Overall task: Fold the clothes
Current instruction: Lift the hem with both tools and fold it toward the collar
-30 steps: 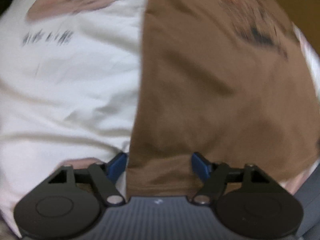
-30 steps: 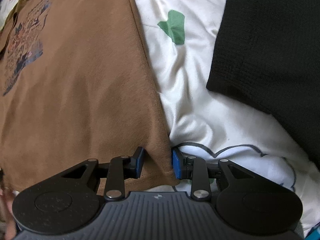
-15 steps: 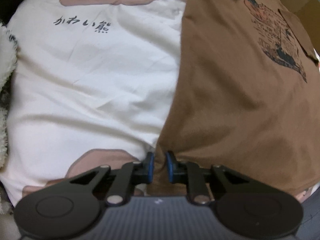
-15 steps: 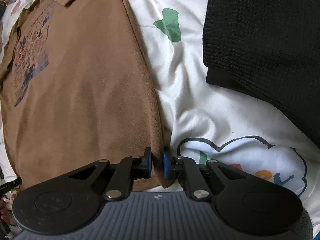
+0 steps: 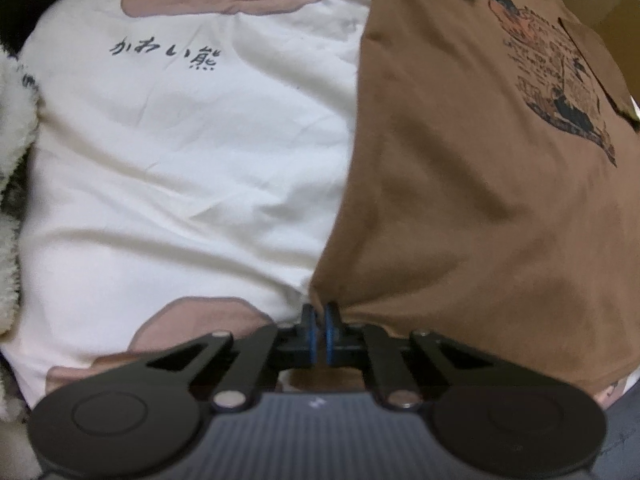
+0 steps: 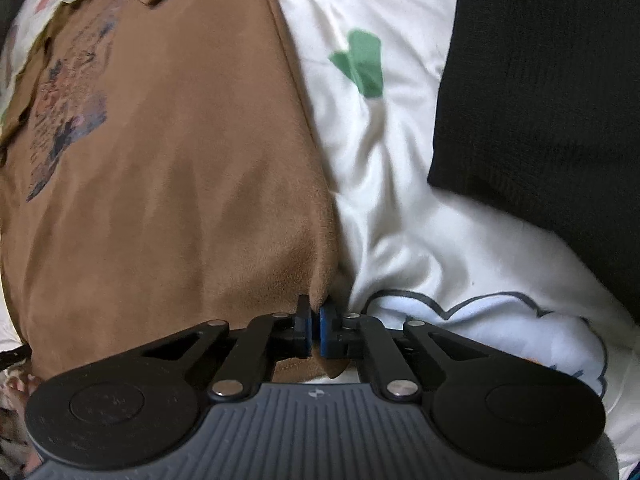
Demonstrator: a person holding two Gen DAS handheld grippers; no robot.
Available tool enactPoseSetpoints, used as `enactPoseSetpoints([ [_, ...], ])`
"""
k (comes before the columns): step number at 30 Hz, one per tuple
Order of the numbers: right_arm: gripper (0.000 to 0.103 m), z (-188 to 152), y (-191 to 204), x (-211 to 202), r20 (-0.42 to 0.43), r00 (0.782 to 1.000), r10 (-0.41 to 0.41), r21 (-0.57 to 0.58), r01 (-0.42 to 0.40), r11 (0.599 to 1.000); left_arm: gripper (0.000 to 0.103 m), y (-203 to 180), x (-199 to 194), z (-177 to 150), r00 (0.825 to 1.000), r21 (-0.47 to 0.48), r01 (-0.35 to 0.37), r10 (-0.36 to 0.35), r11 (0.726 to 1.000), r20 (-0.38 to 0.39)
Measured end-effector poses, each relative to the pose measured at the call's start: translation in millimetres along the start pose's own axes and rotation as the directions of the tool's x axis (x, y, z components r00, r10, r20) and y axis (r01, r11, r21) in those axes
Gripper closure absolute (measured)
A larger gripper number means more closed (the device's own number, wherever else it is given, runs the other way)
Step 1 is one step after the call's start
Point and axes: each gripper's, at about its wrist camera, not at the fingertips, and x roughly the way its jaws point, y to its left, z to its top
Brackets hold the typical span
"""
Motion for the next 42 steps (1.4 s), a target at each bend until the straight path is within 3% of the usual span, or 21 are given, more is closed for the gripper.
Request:
enactPoseSetpoints([
  [5,0.100,-16.9,-12.5,-25.9,0.076,0.995,0.058,0.013,-0.059,0.998,0.099,5.0,-23.6,-3.1,0.999,-0.042,0.026,-0.024,0.999,0.043],
  [9,0.100,-19.9,-12.5,-35.2,0.138,0.986,0.089,0.005,-0.090,0.996,0.100,6.8,-50.1,-2.3,0.992,-0.078,0.092,-0.084,0.993,0.097],
  [13,0.100,-15.2,16.8,-23.3,0.206,0.969,0.134,-0.002,-0.136,0.991,0.100,-4.7,-75.3,-4.5,0.978,-0.078,0.158,-0.145,0.984,0.153],
  [16,0.100,-14.6,13.3,-35.3,0.262,0.946,0.189,0.022,-0.202,0.979,0.100,-2.9,-45.9,39.6,0.962,-0.071,0.198,-0.181,0.978,0.203],
  [17,0.100,-14.8,10.5,-43.9,0.279,0.939,0.202,0.019,-0.216,0.976,0.100,1.2,-49.3,38.1,0.957,-0.070,0.213,-0.193,0.975,0.217],
  [22,0.100,-1.1,21.0,-65.5,0.350,0.901,0.258,-0.022,-0.267,0.963,0.100,-7.9,-99.5,39.5,0.929,-0.050,0.270,-0.246,0.962,0.275],
  [25,0.100,7.3,23.2,-79.6,0.387,0.876,0.288,-0.032,-0.299,0.954,0.100,-16.1,-117.4,50.7,0.924,-0.034,0.262,-0.240,0.964,0.297],
  [31,0.100,31.9,22.8,-114.5,0.470,0.817,0.333,-0.034,-0.360,0.932,0.100,-29.0,-137.2,97.3,0.903,-0.046,0.319,-0.289,0.947,0.319],
  [36,0.100,53.5,23.6,-125.1,0.497,0.800,0.338,-0.031,-0.372,0.928,0.100,-26.6,-144.1,125.1,0.878,-0.034,0.362,-0.328,0.932,0.349],
  [42,0.100,84.8,33.6,-119.1,0.523,0.784,0.334,-0.035,-0.371,0.928,0.101,10.2,-131.1,141.3,0.840,-0.086,0.433,-0.367,0.897,0.399],
])
